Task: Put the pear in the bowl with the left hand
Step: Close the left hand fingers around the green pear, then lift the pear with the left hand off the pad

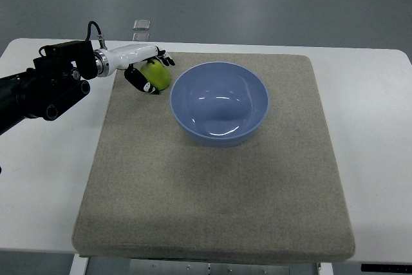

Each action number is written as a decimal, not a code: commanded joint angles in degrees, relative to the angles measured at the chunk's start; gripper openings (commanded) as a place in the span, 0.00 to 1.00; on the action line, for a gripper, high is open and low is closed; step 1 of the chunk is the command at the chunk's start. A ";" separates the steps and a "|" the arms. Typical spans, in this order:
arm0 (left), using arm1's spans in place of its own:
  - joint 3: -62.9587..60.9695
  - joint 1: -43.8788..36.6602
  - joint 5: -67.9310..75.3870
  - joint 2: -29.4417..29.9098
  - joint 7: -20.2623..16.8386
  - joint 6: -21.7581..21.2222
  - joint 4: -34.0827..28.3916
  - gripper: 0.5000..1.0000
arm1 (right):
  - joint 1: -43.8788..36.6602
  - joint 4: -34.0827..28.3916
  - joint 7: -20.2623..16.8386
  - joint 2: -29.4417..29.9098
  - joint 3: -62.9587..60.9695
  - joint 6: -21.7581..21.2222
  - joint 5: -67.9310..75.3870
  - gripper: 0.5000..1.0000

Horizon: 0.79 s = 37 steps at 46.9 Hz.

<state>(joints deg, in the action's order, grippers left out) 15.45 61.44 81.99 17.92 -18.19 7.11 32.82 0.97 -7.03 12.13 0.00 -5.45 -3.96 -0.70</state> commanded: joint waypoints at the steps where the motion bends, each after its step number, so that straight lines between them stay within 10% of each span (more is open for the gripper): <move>1: -0.16 0.08 -0.08 0.09 0.00 0.01 -0.13 0.28 | 0.00 0.00 0.00 0.00 0.00 0.00 0.00 0.85; 6: -0.16 0.08 -0.08 0.18 0.00 0.18 0.05 0.00 | 0.00 0.00 0.00 0.00 0.00 0.00 0.00 0.85; 19: 0.72 3.68 -1.74 3.34 0.00 3.34 5.23 0.00 | 0.00 0.00 0.00 0.00 0.00 0.00 0.00 0.85; 37: 0.64 15.73 -17.21 8.00 -0.18 23.21 12.52 0.00 | 0.00 0.00 0.00 0.00 0.00 0.00 0.00 0.85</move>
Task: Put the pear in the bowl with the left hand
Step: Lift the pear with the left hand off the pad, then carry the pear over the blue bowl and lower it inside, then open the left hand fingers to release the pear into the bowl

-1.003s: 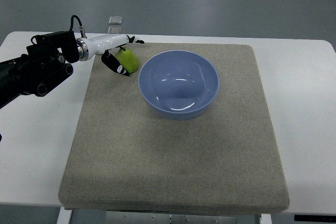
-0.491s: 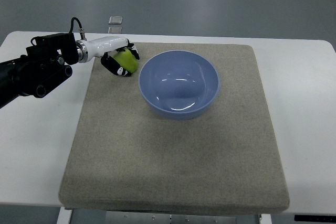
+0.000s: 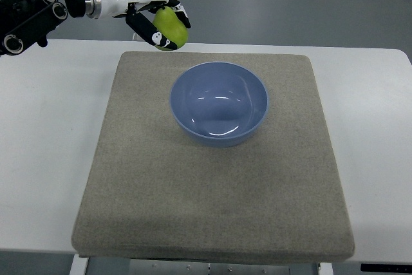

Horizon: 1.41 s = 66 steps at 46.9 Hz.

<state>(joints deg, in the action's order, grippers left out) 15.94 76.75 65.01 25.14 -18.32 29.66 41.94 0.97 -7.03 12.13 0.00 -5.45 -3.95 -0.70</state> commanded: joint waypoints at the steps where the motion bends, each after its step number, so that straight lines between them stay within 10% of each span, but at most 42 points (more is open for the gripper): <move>1: 0.14 0.42 -0.15 0.96 -0.05 0.66 4.72 0.00 | -0.01 0.00 0.00 0.00 0.00 -0.01 0.00 0.85; 22: -0.65 -1.34 13.37 0.26 0.21 -0.13 19.06 0.00 | -0.01 0.00 0.00 0.00 0.00 -0.01 0.00 0.85; 41: -8.81 -4.77 15.32 -1.15 0.12 -17.26 21.61 0.00 | -0.01 0.00 0.00 0.00 0.00 -0.01 0.00 0.85; 52: -9.70 -4.77 14.53 -1.06 0.12 -18.24 21.61 0.00 | -0.01 0.00 0.00 0.00 0.00 -0.01 0.00 0.85; 56: -9.61 -4.77 14.26 -1.15 0.12 -18.32 21.61 0.51 | -0.01 0.00 0.00 0.00 0.00 -0.01 0.00 0.85; 66: -9.70 -4.77 13.91 -1.06 0.21 -18.15 21.70 0.75 | -0.01 0.00 0.00 0.00 0.00 -0.01 0.00 0.85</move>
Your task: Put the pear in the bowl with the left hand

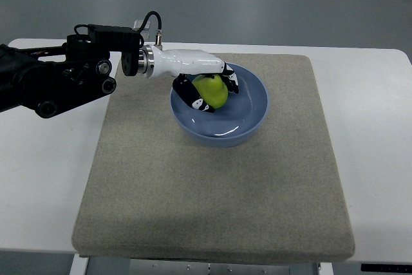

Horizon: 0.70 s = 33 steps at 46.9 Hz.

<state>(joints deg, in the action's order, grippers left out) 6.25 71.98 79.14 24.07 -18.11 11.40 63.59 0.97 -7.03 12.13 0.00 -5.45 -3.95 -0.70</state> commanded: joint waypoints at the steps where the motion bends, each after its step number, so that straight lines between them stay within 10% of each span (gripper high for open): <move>1: -0.01 0.00 -0.47 0.01 0.00 0.11 0.05 0.76 | 0.00 0.00 0.00 0.00 0.00 0.00 0.00 0.85; 14: 0.17 1.14 -23.66 1.59 0.09 0.37 -0.31 0.98 | 0.00 0.00 0.00 0.00 0.00 0.00 0.00 0.85; 33: 10.18 -1.84 -34.39 5.10 0.01 0.20 -0.66 0.99 | 0.00 0.00 0.00 0.00 0.00 0.00 0.00 0.85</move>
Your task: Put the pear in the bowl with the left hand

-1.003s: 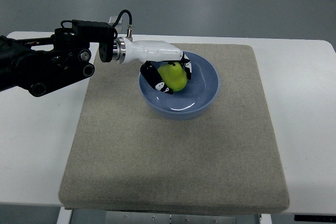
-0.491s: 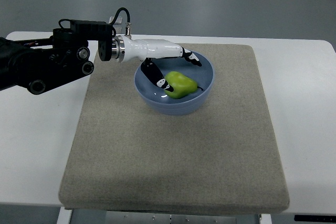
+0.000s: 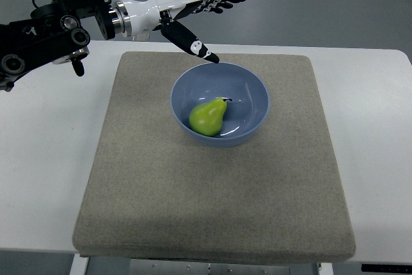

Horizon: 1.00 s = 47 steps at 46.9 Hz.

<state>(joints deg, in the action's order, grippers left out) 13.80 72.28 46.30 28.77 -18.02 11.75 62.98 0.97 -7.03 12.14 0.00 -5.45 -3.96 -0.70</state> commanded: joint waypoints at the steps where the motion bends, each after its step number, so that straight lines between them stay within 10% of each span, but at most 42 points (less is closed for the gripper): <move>1: 3.85 -2.84 -2.26 0.76 -0.09 -0.15 -0.05 0.99 | 0.00 0.00 -0.01 0.00 0.00 0.00 0.00 0.85; 47: 13.71 -19.63 -53.77 0.15 7.74 4.68 -9.90 0.99 | 0.00 0.00 -0.01 0.00 0.00 0.00 0.00 0.85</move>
<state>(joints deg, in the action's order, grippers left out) 27.49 52.95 -6.45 29.00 -10.62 16.62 52.92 0.96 -7.03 12.13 0.00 -5.45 -3.96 -0.70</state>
